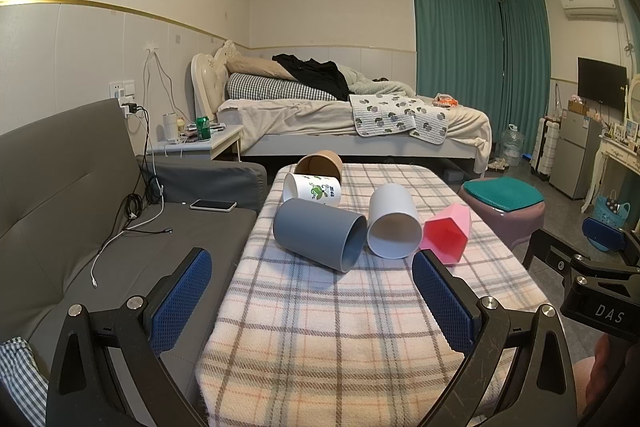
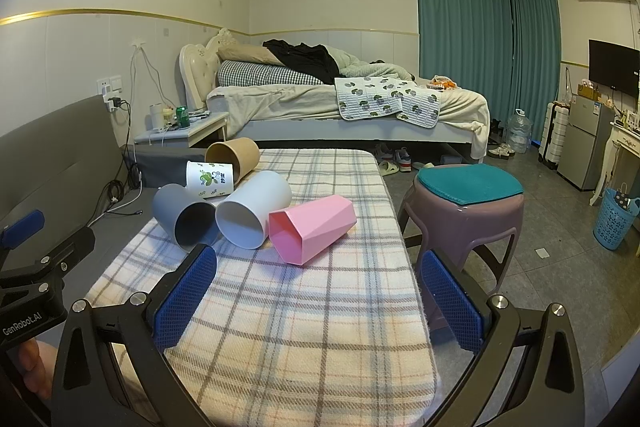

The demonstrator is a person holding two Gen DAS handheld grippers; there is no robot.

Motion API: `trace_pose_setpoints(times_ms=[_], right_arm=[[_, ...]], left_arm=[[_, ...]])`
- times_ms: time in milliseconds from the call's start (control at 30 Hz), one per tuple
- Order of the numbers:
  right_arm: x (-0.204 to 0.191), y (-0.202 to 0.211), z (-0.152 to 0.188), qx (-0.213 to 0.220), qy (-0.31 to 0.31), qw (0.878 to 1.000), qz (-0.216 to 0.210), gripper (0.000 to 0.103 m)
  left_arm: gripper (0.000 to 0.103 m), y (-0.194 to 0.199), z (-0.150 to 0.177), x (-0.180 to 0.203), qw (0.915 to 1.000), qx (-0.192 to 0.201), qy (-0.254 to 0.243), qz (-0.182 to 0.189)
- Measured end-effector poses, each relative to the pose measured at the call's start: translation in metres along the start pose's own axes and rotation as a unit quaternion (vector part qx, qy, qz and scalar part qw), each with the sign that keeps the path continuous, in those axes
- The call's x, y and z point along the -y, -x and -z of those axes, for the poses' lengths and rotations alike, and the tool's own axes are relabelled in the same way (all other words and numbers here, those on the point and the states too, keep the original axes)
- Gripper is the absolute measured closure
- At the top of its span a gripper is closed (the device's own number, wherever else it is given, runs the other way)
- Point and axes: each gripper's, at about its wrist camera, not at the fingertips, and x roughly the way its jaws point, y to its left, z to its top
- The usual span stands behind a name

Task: Flip cup upside down

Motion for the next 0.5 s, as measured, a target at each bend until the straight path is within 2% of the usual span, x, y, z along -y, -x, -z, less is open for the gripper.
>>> trace_pose_setpoints(times_ms=[500], right_arm=[[0.0001,-0.0003,0.0001,0.000,0.000,1.000,0.000,0.000]], left_arm=[[0.000,0.0000,0.0000,0.0000,1.0000,-0.001,0.000,0.000]])
